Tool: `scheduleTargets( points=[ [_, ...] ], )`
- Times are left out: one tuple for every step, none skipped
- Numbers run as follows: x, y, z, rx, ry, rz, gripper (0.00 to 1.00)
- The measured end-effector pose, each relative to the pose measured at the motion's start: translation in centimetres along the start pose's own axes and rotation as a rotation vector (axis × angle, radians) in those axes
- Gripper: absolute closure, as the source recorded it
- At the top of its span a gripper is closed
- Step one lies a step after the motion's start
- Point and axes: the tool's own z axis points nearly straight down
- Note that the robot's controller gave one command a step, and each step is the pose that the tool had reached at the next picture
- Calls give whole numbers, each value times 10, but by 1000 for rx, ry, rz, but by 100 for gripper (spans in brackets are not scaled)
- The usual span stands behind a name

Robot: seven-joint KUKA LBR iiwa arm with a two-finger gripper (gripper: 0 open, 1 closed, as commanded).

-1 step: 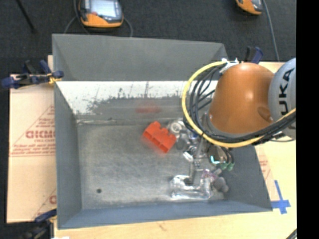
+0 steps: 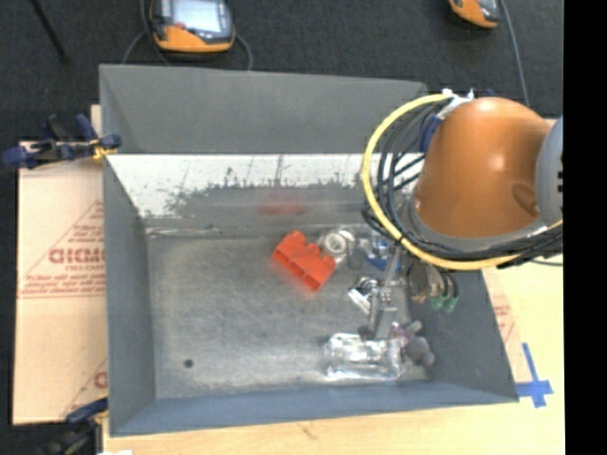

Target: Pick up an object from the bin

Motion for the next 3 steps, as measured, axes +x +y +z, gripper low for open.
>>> scheduleTargets(
  points=[
    [7, -12, 112, -2, 10, -523, 0],
    [5, -46, 194, 2, -21, -401, 0],
    [8, -46, 193, 1, -11, -406, 100]
  ],
)
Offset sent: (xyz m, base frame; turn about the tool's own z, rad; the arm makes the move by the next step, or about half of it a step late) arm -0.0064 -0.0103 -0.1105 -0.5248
